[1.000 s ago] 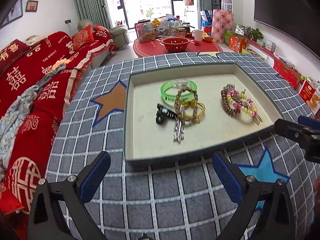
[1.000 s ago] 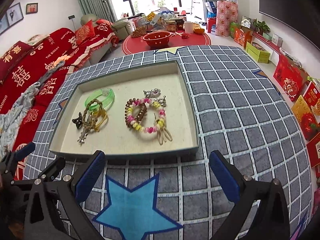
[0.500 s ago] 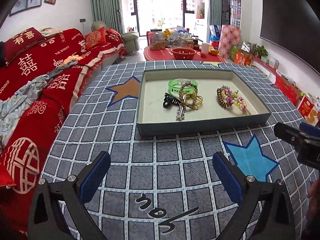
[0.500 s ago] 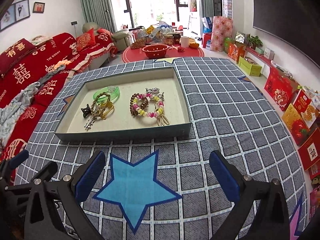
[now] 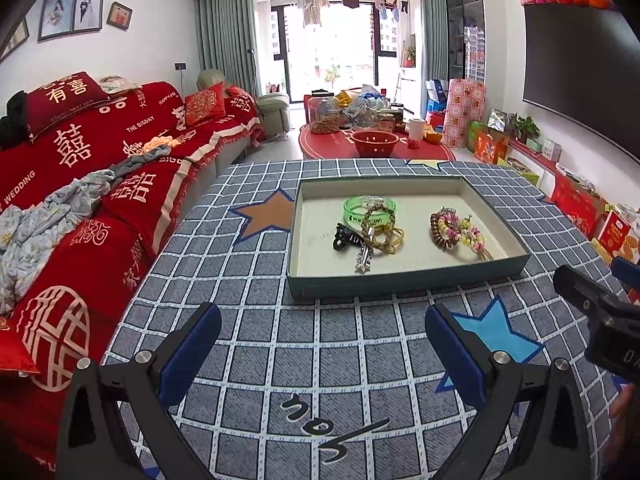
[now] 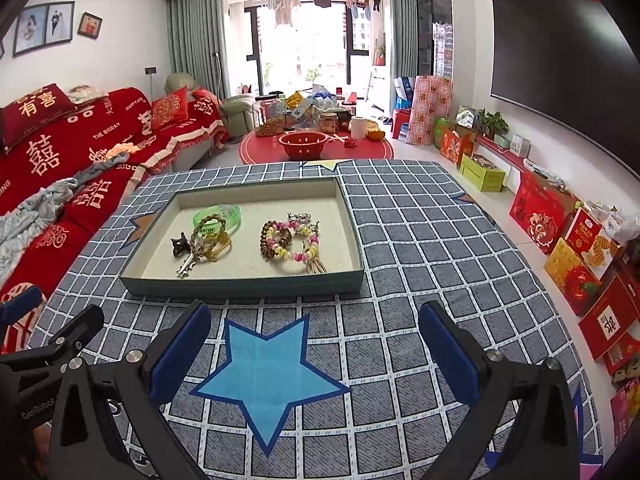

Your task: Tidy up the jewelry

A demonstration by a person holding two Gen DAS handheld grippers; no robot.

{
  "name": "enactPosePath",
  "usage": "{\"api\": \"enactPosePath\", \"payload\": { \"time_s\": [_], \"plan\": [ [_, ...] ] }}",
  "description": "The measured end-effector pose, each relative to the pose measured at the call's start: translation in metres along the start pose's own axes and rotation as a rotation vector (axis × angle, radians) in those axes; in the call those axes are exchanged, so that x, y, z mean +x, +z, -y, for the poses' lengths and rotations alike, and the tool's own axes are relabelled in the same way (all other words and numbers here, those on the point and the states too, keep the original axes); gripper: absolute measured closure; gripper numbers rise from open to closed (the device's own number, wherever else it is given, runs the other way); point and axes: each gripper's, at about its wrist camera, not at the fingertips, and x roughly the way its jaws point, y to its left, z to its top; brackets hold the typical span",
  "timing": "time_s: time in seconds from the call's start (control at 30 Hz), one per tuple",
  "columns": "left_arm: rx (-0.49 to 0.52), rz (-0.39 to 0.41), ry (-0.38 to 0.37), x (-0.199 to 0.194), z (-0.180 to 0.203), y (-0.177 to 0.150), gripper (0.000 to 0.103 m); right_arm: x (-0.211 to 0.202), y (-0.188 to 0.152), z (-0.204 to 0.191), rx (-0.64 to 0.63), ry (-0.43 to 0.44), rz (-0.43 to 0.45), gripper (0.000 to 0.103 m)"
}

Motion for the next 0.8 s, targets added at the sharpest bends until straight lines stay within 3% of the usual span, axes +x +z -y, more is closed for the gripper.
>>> {"api": "enactPosePath", "payload": {
  "time_s": [0.3, 0.8],
  "plan": [
    [-0.005, 0.013, 0.033, 0.01, 0.002, 0.004, 0.0, 0.004, 0.003, -0.006, -0.008, -0.014, 0.004, 0.0],
    [-0.067, -0.085, 0.03, 0.032, -0.009, -0.007, 0.0, 0.02, -0.003, -0.013, -0.016, -0.004, -0.042, 0.0]
  ]
}}
